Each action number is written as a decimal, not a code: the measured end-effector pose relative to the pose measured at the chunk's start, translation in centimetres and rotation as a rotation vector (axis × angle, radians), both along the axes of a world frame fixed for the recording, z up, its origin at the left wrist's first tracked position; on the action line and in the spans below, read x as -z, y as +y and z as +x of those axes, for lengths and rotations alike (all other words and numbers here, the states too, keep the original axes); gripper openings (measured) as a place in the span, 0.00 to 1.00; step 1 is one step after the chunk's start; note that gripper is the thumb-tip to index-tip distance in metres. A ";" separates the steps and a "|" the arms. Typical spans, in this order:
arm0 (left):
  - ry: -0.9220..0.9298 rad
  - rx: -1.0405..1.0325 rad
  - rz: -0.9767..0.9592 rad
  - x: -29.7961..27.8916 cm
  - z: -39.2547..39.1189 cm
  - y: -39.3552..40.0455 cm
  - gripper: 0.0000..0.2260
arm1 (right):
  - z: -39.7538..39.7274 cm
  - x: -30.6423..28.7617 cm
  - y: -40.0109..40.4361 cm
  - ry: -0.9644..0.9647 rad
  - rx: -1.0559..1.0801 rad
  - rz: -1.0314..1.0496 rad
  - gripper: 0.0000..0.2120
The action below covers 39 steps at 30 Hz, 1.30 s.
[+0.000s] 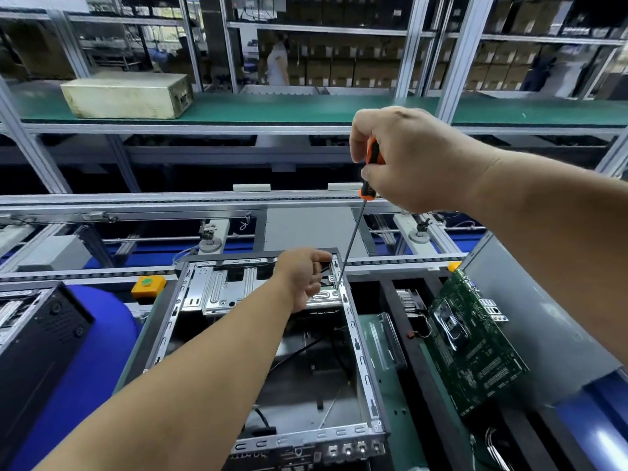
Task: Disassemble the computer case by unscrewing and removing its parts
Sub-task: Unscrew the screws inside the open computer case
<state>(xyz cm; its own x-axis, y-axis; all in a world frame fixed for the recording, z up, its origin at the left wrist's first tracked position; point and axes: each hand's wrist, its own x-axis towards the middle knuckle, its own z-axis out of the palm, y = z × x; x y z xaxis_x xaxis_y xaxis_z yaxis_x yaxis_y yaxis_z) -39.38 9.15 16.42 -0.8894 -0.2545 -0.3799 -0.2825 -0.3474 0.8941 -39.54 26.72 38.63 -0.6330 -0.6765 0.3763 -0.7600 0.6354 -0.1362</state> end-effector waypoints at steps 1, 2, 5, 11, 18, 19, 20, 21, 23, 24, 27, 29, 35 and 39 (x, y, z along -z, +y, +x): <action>0.050 0.059 -0.167 -0.5 0.4 0.3 0.13 | 0.0 0.0 -0.1 -0.003 0.002 -0.002 0.08; 0.115 0.118 -0.321 -0.9 0.5 0.5 0.10 | -0.1 0.0 -0.1 -0.006 0.003 -0.003 0.08; 0.292 0.231 -0.600 -1.2 0.6 0.8 0.06 | -0.2 0.2 -0.3 -0.012 0.004 0.000 0.09; 0.332 0.271 -0.877 -0.1 -0.3 0.4 0.04 | -0.5 0.7 -0.8 -0.040 0.003 0.026 0.10; 0.328 0.266 -0.921 0.5 -0.2 0.2 0.04 | -0.8 1.0 -1.7 -0.037 0.008 0.049 0.10; 0.329 0.267 -0.930 0.5 -0.2 0.2 0.04 | -0.9 1.0 -1.8 -0.027 0.014 0.056 0.09; 0.330 0.270 -0.939 0.4 -0.2 0.2 0.05 | -1.1 1.0 -2.0 -0.015 0.023 0.064 0.09; 0.331 0.273 -0.952 0.3 -0.2 0.2 0.05 | -1.3 1.0 -2.2 -0.004 0.033 0.074 0.08; 0.326 0.285 -0.985 0.1 -0.2 0.3 0.05 | -1.7 0.8 -2.7 0.025 0.051 0.100 0.05; 0.320 0.292 -1.000 0.0 -0.3 0.3 0.05 | -1.9 0.6 -2.9 0.045 0.057 0.117 0.05; 0.299 0.307 -1.034 -0.3 -0.3 0.4 0.06 | -2.4 0.3 -3.8 0.100 0.105 0.192 0.12; 0.284 0.313 -1.062 -0.4 -0.2 0.6 0.07 | -2.6 0.1 -4.5 0.142 0.170 0.269 0.15; 0.225 0.268 -1.053 -0.2 -0.2 1.0 0.08 | -3.7 -1.2 -6.1 0.245 0.233 0.512 0.13; 0.277 0.230 -0.991 -1.3 -0.4 1.2 0.10 | -4.3 -1.5 -6.7 0.198 0.259 0.535 0.11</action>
